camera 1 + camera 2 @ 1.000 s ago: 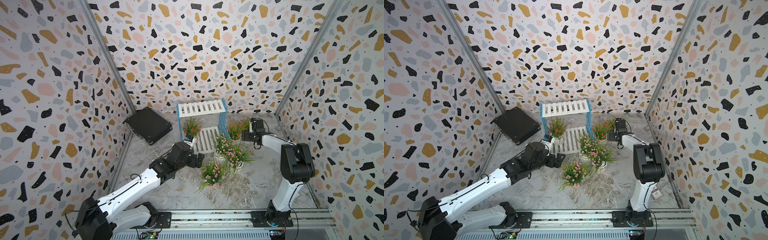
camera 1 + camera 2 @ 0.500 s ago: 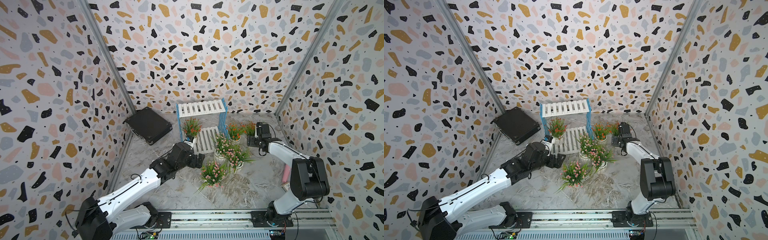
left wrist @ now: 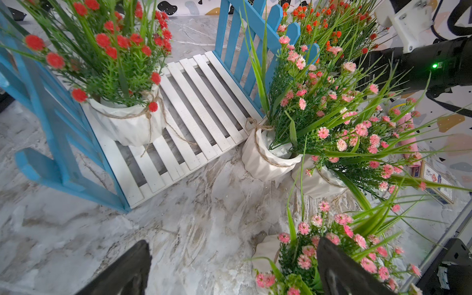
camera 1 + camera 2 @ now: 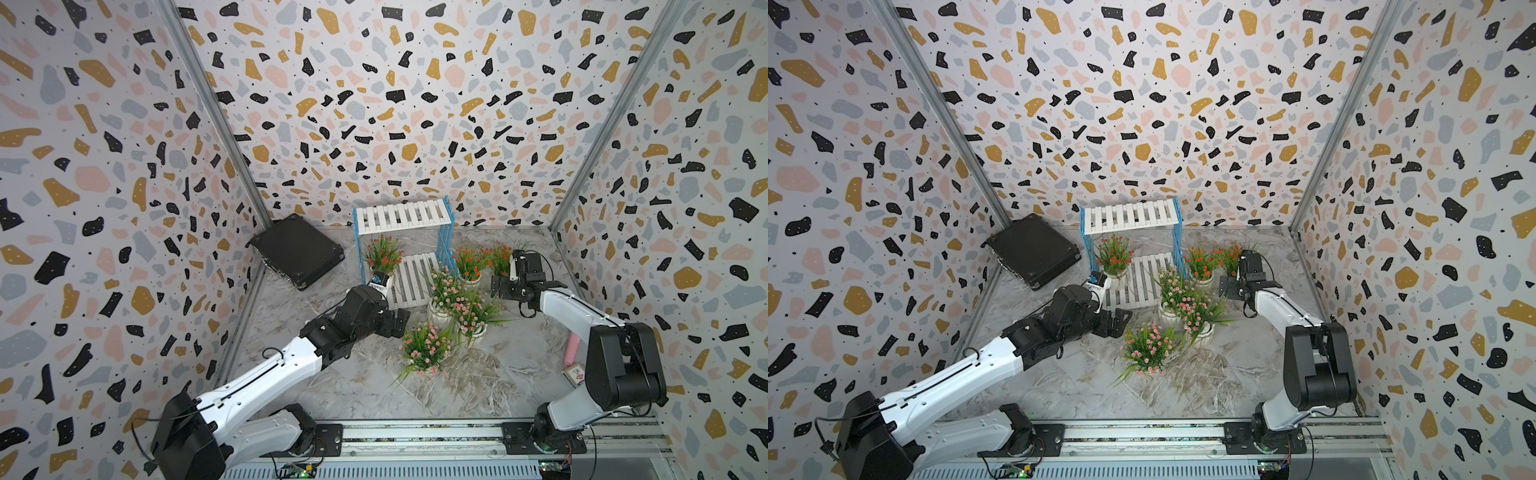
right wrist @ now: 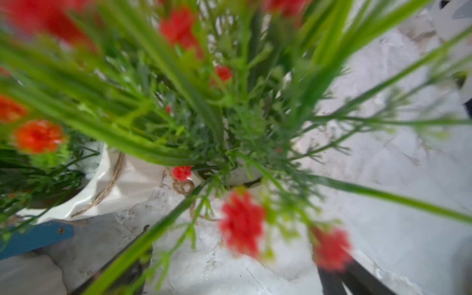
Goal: Place the baby's breath potted plants on the rack by color
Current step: Pick up the baby's breath potted plant from the center of the board.
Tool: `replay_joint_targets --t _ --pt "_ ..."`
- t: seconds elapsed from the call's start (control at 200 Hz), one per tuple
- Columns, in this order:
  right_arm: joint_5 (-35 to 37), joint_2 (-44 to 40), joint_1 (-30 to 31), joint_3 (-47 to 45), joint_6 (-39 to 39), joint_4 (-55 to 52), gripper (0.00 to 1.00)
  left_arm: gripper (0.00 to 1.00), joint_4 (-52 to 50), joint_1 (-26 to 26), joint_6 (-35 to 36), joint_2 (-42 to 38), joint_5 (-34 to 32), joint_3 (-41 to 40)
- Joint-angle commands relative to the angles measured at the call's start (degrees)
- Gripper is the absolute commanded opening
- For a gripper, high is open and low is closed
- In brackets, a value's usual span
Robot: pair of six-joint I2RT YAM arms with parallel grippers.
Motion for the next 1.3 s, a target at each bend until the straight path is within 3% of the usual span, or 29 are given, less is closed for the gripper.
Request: replay_joint_targets --t 0.0,0.531,0.941,1.161,1.297 --pt "-2.0 3.0 -0.2 4.2 0.0 -1.3 1.0 0.99 1.0 -0.4 -0.3 0.4 0.4 -0.3" --pt "-1.3 15.0 -1.8 16.2 -0.9 -0.6 1.0 0.99 -0.4 -0.4 0.2 2.3 -0.7 2.1" --pt "0.9 18.6 -1.8 17.1 -1.9 8.1 1.0 0.99 0.7 -0.5 -0.2 2.3 -0.2 2.1" --pt "0.8 20.1 -1.8 19.6 -2.1 6.1 0.89 0.99 0.1 -0.5 0.3 0.9 -0.4 1.5" --pt "1.2 16.8 -1.6 14.9 -1.7 10.8 0.82 0.99 0.1 -0.6 0.3 0.3 -0.4 1.4"
